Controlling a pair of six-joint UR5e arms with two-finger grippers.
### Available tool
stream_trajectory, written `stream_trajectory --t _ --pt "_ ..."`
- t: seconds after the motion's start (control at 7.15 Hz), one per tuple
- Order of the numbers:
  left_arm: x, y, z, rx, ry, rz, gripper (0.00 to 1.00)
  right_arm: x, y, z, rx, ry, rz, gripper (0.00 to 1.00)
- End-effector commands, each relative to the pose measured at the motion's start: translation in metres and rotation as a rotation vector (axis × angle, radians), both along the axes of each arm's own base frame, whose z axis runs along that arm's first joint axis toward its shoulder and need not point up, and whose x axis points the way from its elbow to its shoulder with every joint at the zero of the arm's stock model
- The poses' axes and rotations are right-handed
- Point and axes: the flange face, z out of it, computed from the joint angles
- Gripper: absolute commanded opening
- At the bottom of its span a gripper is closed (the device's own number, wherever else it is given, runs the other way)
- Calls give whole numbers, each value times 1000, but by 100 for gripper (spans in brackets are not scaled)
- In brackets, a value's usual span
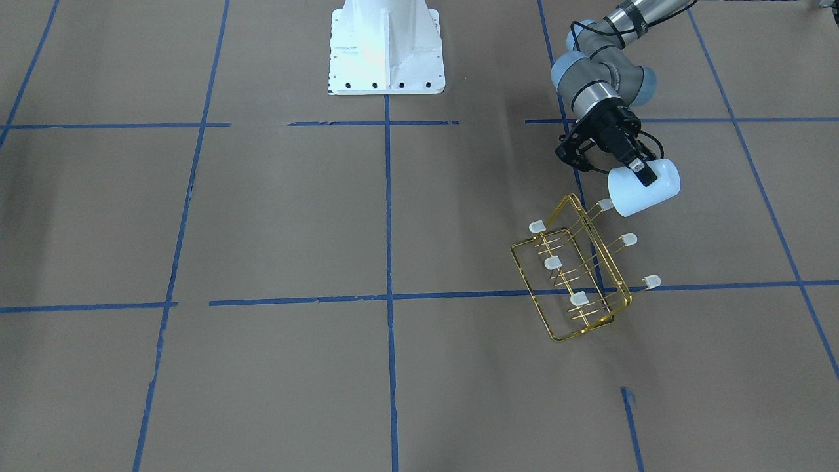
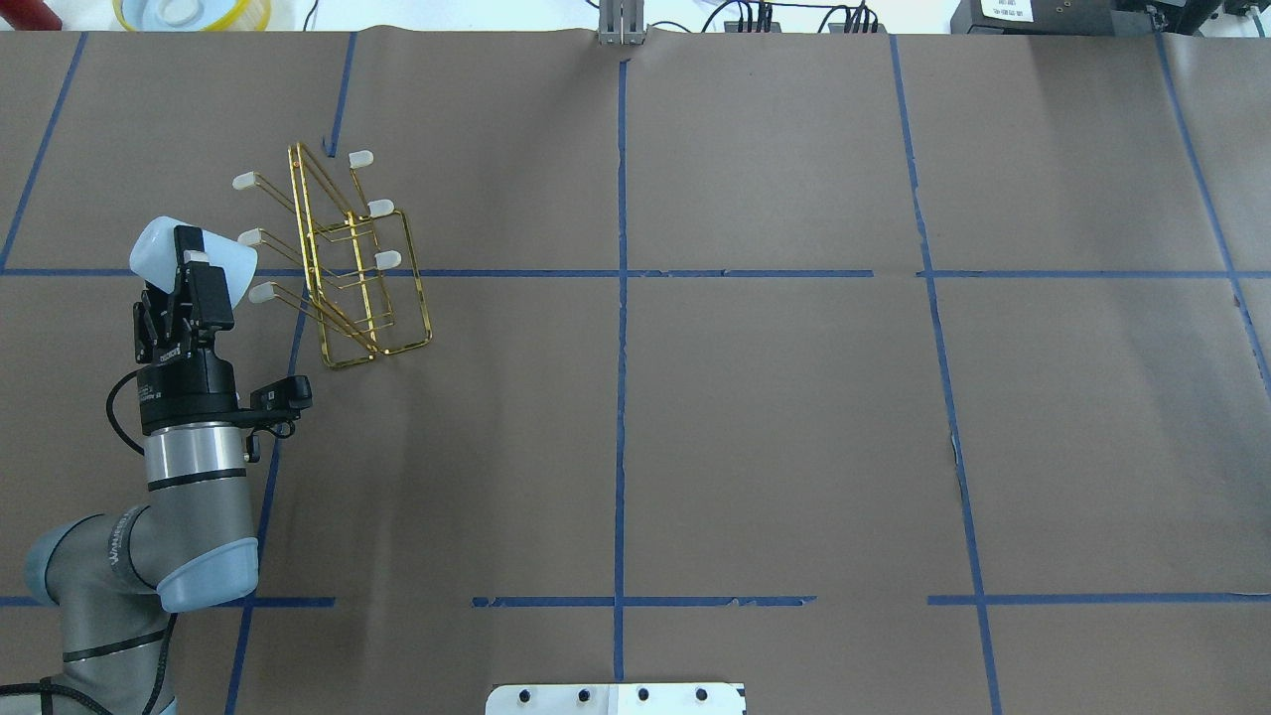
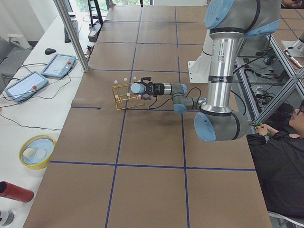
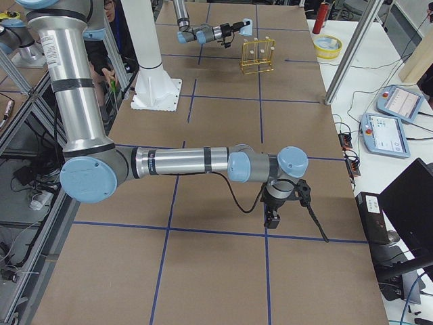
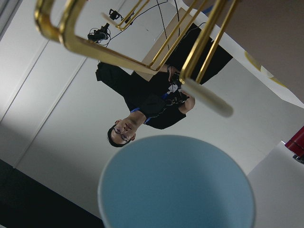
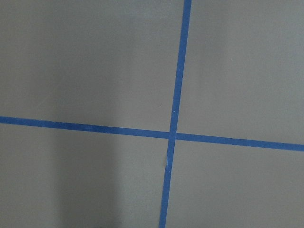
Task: Hang cup on cup holder
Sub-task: 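Push the cup onto a white-tipped peg of the gold rack with the left gripper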
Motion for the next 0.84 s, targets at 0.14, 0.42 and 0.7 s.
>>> stream_trajectory --t 0.14,0.42,0.7 --pt "24 -6 6 -5 -19 2 0 0 0 0 -1 0 1 100" --pt "32 -9 7 -10 -38 -1 0 0 0 0 0 0 0 100" --pt "40 -11 8 -12 -47 0 0 0 0 0 0 0 0 100"
